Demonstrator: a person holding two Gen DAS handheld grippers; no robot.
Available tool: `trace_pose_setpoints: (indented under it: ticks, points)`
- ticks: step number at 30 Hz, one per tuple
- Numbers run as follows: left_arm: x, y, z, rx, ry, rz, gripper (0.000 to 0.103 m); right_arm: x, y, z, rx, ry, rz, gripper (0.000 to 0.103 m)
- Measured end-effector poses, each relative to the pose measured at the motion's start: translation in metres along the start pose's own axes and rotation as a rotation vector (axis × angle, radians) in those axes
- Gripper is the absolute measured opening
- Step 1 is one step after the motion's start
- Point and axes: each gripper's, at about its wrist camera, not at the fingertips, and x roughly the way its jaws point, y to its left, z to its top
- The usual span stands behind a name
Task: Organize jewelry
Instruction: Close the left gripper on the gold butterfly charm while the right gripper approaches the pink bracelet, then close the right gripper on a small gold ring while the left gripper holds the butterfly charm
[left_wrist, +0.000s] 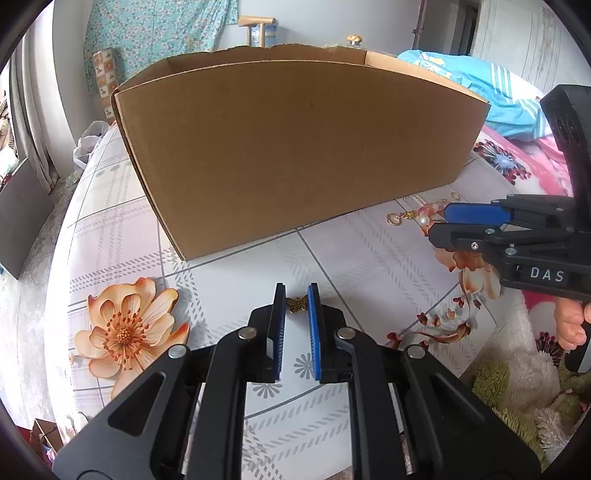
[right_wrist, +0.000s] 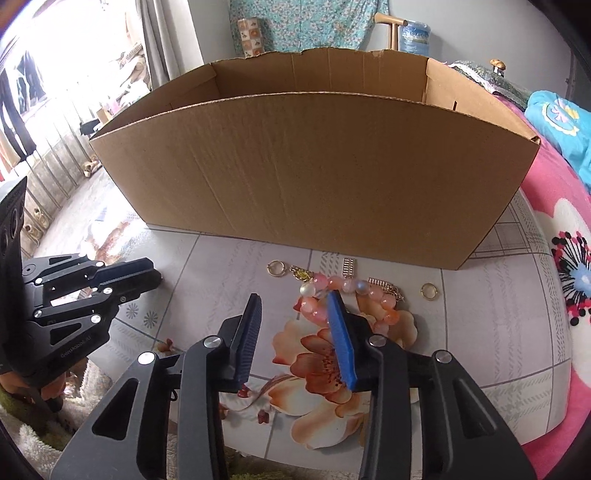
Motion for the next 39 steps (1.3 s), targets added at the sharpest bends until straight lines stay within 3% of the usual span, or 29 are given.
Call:
trace_pose_setpoints:
  ticks: [5, 8, 13, 22, 27, 30, 33, 37, 39]
  points:
    - [0.0, 0.002, -0.002, -0.002, -0.006, -0.007, 0.011, 0.008, 0.003, 0.005, -0.06, 0.042, -0.028, 0.026]
    - [0.0, 0.002, -0.002, -0.005, -0.009, -0.01, 0.011, 0.012, 0.005, 0.004, -0.073, 0.064, -0.032, 0.01]
    - [-0.002, 0.004, -0.004, -0.011, -0.015, -0.015, 0.011, 0.001, -0.007, 0.008, -0.018, 0.047, -0.005, 0.01]
    - [-0.002, 0.004, -0.004, -0.008, -0.015, -0.014, 0.011, -0.06, -0.067, 0.012, 0.191, -0.111, 0.031, 0.01]
    - [-0.002, 0.003, -0.004, -0.008, -0.015, -0.011, 0.011, -0.077, -0.086, 0.008, 0.203, -0.151, -0.046, 0.01]
    - [-0.002, 0.003, -0.004, -0.006, -0.014, -0.007, 0.011, -0.073, -0.084, 0.002, 0.157, -0.119, -0.105, 0.01]
    - [-0.002, 0.002, -0.004, -0.004, -0.012, -0.004, 0.011, -0.055, -0.078, -0.005, 0.079, -0.025, -0.127, 0.01]
    - [-0.001, 0.001, -0.003, -0.002, -0.01, 0.0, 0.011, -0.037, -0.058, -0.021, -0.013, 0.079, -0.094, 0.011]
    - [0.0, 0.001, -0.003, 0.001, -0.009, 0.002, 0.011, -0.038, -0.055, -0.021, -0.019, 0.066, -0.091, 0.022]
